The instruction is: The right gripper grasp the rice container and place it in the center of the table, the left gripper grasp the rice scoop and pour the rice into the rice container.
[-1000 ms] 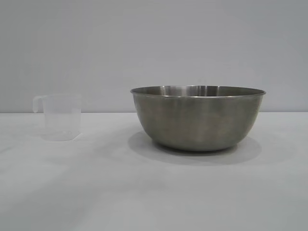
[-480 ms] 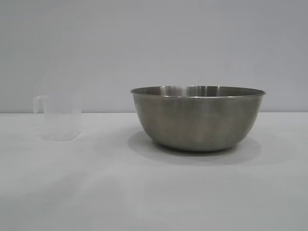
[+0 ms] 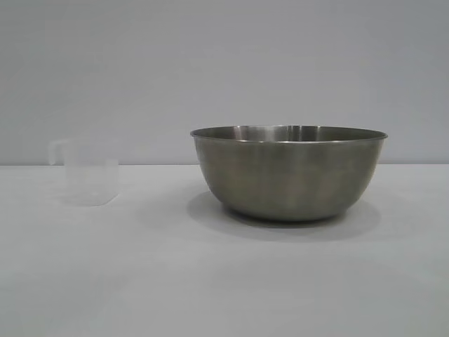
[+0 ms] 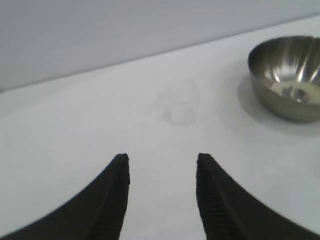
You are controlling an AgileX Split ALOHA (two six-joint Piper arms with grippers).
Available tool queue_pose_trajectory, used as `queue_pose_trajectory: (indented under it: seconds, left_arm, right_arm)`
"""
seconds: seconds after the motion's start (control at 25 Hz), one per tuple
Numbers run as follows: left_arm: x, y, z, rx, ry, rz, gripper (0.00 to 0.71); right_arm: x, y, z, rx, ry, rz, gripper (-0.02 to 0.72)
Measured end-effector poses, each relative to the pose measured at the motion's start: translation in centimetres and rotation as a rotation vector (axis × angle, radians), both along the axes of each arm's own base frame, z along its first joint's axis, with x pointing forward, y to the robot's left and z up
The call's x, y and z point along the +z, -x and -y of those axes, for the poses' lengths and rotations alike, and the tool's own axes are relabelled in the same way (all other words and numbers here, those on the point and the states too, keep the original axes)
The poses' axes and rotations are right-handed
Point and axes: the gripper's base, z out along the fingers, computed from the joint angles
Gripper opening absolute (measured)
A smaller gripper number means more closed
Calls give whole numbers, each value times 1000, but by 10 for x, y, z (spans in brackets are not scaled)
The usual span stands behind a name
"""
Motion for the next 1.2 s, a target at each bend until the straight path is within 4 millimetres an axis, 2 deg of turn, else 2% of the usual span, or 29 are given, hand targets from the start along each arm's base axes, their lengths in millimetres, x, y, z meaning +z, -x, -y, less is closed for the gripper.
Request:
queue_pose_trajectory:
  seconds: [0.48,1.2]
  left_arm:
    - [-17,27,-4,-18,12,10,274]
    - [-20,28,-6,32,64,3,274]
  right_arm:
    - [0,0,0,0,0,-1,436]
    - [0,0,0,0,0,-1,436]
